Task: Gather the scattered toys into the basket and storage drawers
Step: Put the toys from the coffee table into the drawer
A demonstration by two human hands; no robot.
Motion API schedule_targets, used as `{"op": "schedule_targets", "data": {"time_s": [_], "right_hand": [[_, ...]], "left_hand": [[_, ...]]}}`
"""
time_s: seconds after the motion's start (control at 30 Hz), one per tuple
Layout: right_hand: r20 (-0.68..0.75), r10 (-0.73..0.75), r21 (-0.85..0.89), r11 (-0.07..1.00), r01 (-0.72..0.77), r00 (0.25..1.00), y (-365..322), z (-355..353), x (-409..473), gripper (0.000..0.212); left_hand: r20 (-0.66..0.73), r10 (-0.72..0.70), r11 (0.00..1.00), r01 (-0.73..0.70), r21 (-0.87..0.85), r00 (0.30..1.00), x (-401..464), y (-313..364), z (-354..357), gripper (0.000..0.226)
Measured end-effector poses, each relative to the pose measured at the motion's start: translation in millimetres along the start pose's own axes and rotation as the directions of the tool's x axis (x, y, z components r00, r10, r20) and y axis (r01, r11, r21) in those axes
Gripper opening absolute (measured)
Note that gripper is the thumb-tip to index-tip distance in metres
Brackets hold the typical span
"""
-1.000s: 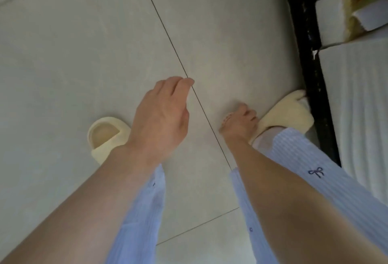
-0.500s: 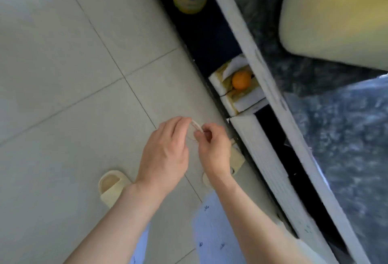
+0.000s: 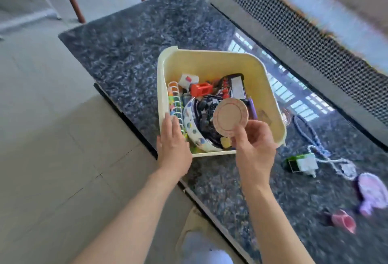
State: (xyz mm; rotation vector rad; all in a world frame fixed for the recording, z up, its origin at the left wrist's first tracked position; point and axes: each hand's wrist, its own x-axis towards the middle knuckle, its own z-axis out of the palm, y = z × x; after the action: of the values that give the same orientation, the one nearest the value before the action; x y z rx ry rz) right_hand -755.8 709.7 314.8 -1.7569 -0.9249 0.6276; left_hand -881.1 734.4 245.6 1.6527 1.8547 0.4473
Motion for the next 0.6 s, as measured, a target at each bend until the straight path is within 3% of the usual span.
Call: {"op": "schedule_targets", "data": {"time_s": [0.07,0.1,0.17,0.3,0.37,0.47,0.53,0.6], "right_hand": [[0.089,0.016,-0.038,0.999,-0.013,0.996,-4,9,21,0.009],[0.138,0.021,-0.048,0.999,-0.015,0.99,-6,16,29,0.006],[0.246,0.049,-0.066,0.997,-0.034,0.968,-10,28,47,0.005],[0.444,0.138,-0.177,0.982,-0.065,0.885,-13,39,70,0.036],[0.483,0.154,-0.192,0.979,-0.067,0.862,-9,28,73,0.038],[0.472,0.142,-0.205,0.978,-0.048,0.87,6,0,68,0.032],[0.392,0.164,-0.185,0.978,-0.097,0.905,17,-23,66,0.028],[0.267,0.194,-0.165,0.974,-0.153,0.944,28,-48,66,0.024]], "left_hand": [[0.088,-0.002,0.967,-0.021,0.255,0.996,5,-4,10,0.06],[0.132,-0.021,0.953,-0.02,0.302,0.991,7,-5,13,0.059],[0.204,-0.052,0.94,-0.021,0.342,0.978,10,-3,13,0.056],[0.277,-0.114,0.949,0.022,0.315,0.954,11,2,8,0.053],[0.307,-0.124,0.94,0.013,0.34,0.944,8,5,6,0.051],[0.291,-0.117,0.924,-0.003,0.383,0.95,4,9,0,0.05],[0.263,-0.088,0.877,-0.051,0.478,0.961,3,17,-1,0.063],[0.242,0.073,0.81,-0.199,0.552,0.968,2,27,8,0.073]]}}
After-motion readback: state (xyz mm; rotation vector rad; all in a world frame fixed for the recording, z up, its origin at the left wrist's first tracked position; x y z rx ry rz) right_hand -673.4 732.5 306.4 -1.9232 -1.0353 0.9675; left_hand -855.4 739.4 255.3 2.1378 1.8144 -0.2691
